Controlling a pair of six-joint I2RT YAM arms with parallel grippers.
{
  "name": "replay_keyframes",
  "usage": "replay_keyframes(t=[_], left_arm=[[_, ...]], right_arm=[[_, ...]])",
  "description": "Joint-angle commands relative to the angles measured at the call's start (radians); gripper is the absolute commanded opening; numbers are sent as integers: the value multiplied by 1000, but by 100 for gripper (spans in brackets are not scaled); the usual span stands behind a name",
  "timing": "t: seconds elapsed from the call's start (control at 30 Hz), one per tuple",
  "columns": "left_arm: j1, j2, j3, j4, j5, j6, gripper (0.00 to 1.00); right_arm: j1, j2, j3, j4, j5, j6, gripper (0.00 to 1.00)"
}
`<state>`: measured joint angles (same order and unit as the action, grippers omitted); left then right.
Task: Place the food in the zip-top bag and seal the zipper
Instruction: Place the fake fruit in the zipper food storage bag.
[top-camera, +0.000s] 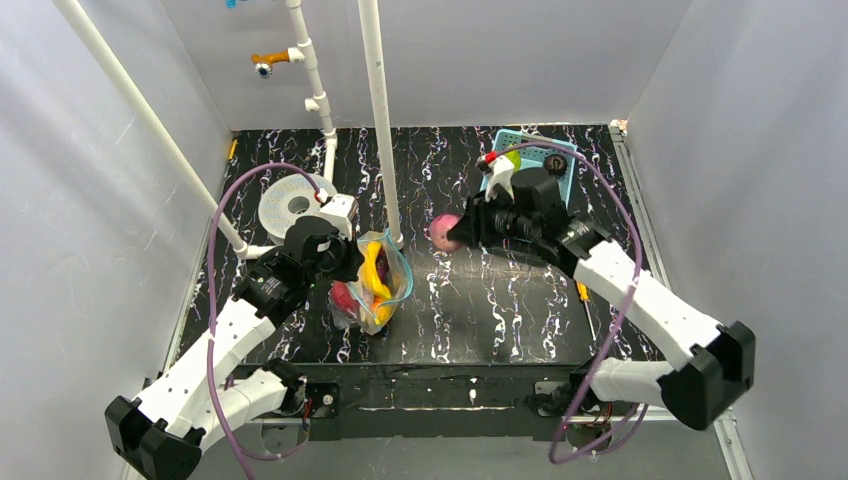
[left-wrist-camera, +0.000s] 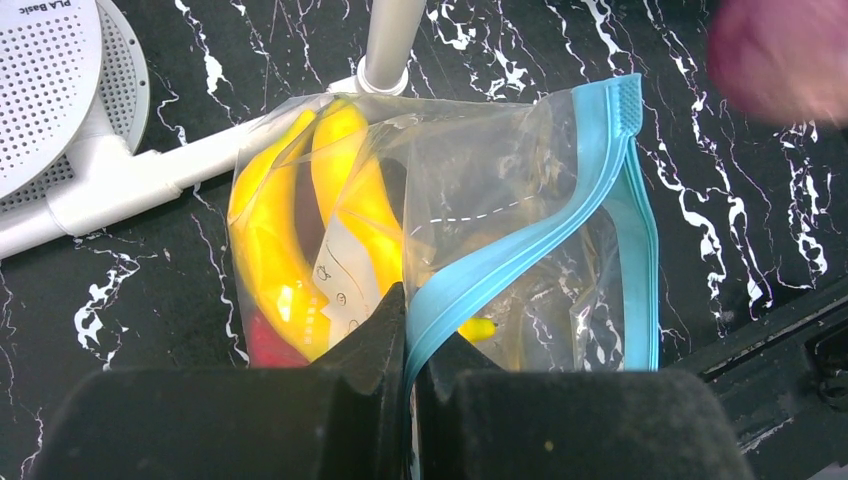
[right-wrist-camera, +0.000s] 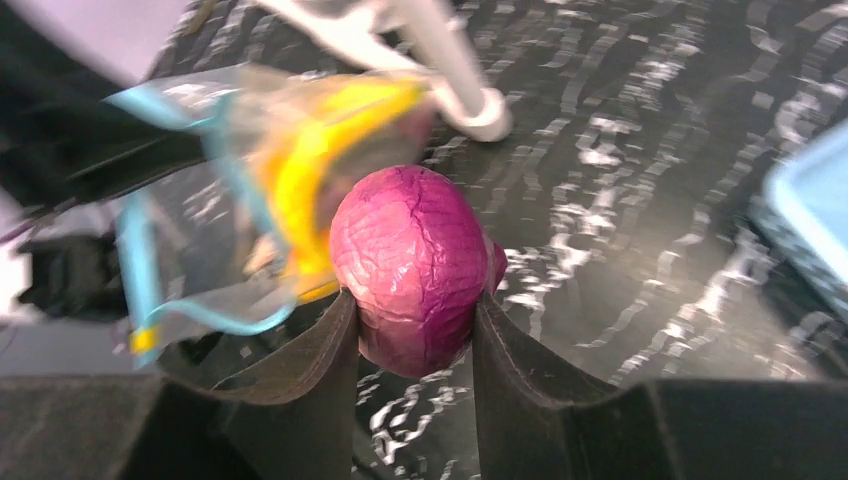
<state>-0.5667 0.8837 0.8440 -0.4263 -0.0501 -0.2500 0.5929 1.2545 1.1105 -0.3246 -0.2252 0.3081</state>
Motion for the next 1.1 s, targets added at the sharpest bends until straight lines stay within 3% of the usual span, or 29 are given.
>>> replay_keyframes(t=[0.0,0.23,0.47,0.67,0.9,1.07], left_arm=[[-2,0,-4,7,-34,15,0],[-2,14,-1,6,-34,15,0],[-2,10,-6,5,-39,15,0],[-2,8,-5,5,-36,16,0],[-2,-6,-6,4,-37,15,0],[-2,-10,-8,4,-47,15,0]], right_arm=[[129,-102,-35,128,-47,3,1],[344,-50,54,131,16,-66,1],[454,76,177,72,115,-155,2],[467,181,256,56,260,-136,26],[469,244,303,9,280,-121,62],[470,226,283,6,280,-114,80]])
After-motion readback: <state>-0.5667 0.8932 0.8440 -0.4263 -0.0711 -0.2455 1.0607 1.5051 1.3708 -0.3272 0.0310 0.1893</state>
